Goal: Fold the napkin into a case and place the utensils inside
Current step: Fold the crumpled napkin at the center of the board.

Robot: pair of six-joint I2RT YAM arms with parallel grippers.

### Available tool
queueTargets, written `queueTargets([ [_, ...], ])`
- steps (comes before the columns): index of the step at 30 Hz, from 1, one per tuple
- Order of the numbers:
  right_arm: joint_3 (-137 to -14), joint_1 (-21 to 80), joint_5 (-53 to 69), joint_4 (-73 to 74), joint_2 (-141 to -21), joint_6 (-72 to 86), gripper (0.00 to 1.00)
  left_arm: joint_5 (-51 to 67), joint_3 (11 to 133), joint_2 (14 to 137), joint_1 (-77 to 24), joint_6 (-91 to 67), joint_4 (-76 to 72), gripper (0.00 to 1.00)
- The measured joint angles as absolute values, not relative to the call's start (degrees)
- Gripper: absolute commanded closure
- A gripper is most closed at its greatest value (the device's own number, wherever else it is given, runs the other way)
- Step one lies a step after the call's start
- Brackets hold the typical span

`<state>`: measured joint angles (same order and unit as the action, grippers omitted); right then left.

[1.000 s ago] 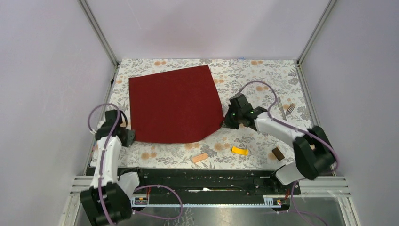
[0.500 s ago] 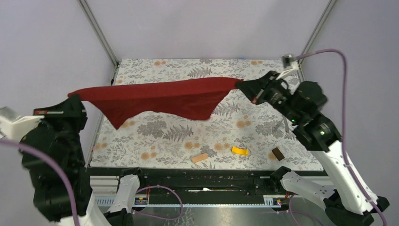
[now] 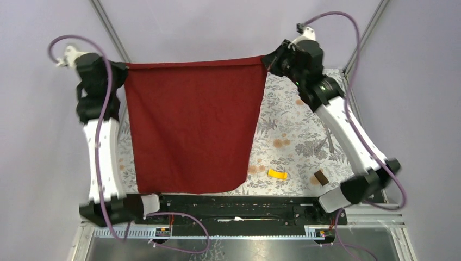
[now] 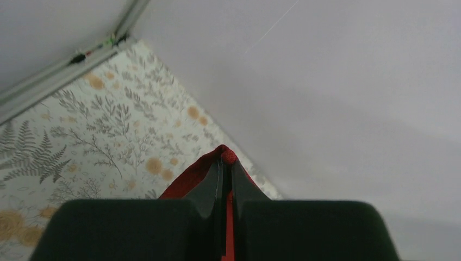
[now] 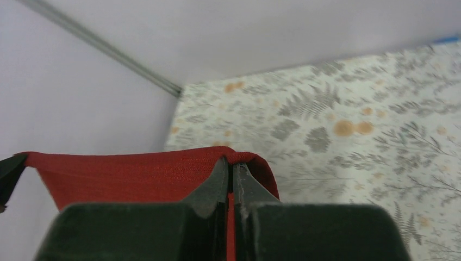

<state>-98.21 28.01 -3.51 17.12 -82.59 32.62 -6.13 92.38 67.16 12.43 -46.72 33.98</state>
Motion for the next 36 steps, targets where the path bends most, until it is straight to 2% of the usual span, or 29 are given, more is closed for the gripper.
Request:
queueTargets([
  [7,-103.8,20.0,1.6,15.4,-106.4,34.0,1.00,2.3,89.3,89.6,12.0,-44.9,22.9,1.00],
  [16,-118.7,17.4,5.5,14.5,-129.7,33.1,1.00,8.8,90.9,109.8,12.2,-43.1,13.7,1.00],
  [19,-120.9,17.2,6.7,14.6,-133.4,32.7,1.00,11.2,91.9,113.6,12.4,-42.6,12.9,1.00],
  [25,-121.0,17.2,9.1,14.3,-134.6,32.1,1.00,13.5,91.7,113.8,12.9,-42.0,12.5,1.00],
  [36,-114.2,17.2,11.7,16.0,-131.9,29.7,1.00,15.6,81.4,106.7,16.2,-41.5,18.3,1.00],
])
